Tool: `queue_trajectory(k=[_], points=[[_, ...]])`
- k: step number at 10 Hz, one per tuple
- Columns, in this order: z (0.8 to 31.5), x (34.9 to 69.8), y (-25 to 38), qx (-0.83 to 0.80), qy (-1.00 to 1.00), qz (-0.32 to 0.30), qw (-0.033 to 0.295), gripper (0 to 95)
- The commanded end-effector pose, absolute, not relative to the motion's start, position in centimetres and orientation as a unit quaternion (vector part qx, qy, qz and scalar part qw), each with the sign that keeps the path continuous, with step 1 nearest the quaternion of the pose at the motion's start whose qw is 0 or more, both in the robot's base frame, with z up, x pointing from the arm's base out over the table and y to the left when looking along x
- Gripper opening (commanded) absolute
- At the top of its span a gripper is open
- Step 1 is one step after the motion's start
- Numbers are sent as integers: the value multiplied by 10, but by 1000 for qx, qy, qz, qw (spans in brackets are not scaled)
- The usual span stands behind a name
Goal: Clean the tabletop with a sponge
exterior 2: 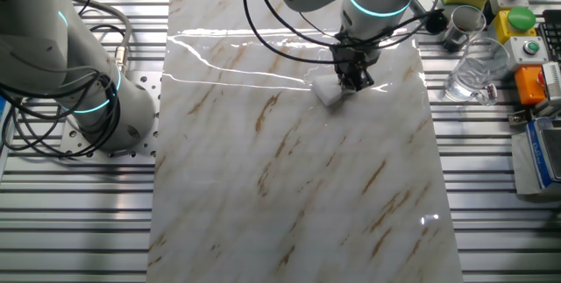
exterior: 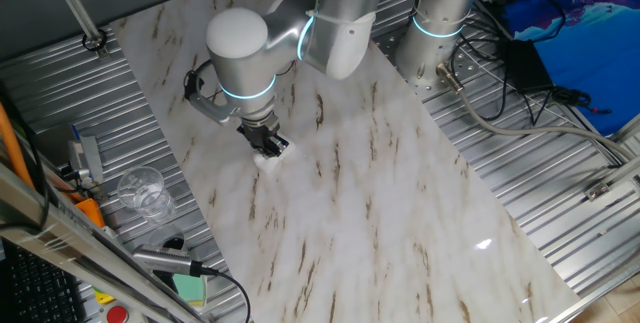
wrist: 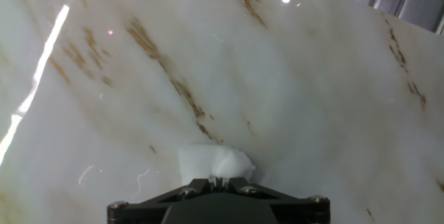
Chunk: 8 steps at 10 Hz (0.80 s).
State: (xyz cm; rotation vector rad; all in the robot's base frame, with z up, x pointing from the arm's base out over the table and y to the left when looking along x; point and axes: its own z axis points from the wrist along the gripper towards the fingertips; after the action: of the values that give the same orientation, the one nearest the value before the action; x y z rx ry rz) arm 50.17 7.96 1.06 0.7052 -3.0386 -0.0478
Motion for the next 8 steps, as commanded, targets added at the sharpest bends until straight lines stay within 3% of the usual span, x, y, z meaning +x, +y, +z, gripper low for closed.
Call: queue_trajectory(k=[1, 4, 8], points=[[-1, 496, 89, 240, -970, -38, 1, 0], [-4, 481, 99, 299, -953, 57, -4, 0], [-7, 484, 105, 268, -963, 9, 7, 0]])
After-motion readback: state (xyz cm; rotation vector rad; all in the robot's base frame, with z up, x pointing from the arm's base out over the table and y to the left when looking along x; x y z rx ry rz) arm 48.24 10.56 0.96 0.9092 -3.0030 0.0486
